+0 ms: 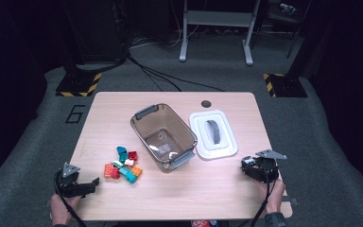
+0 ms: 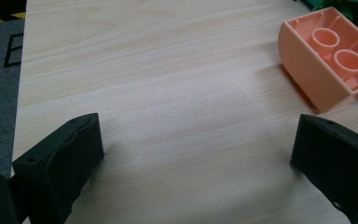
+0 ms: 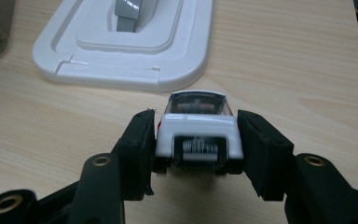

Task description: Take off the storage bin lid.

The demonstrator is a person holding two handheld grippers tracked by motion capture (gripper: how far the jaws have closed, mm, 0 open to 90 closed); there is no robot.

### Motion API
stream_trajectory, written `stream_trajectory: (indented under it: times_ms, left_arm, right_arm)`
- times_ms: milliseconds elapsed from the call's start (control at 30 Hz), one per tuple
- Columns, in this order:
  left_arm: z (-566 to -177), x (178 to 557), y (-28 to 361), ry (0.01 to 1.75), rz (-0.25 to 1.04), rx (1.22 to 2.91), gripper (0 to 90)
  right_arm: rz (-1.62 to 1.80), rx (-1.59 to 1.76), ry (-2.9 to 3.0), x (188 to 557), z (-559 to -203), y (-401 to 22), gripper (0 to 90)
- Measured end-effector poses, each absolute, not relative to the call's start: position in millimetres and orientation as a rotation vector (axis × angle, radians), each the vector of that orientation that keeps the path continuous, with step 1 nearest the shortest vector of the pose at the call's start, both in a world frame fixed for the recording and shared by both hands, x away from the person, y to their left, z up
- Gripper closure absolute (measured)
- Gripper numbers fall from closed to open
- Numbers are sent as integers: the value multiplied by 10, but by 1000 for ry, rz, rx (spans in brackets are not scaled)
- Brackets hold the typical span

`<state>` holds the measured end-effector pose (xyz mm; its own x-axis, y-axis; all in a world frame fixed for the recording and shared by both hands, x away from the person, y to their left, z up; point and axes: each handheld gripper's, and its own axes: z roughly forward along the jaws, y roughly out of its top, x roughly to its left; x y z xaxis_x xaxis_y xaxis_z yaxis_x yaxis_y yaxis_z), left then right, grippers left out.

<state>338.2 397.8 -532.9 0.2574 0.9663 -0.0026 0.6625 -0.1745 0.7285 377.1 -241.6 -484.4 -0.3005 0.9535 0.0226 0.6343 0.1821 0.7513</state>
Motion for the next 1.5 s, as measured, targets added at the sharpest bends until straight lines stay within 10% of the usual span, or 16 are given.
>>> stream_trajectory:
  times_ms: [1500]
  left_arm:
    - [-5334,3385,3976,1474,637,1910,16]
  right_arm:
    - [1043,1290,2074,4035,-4111,-1962,484]
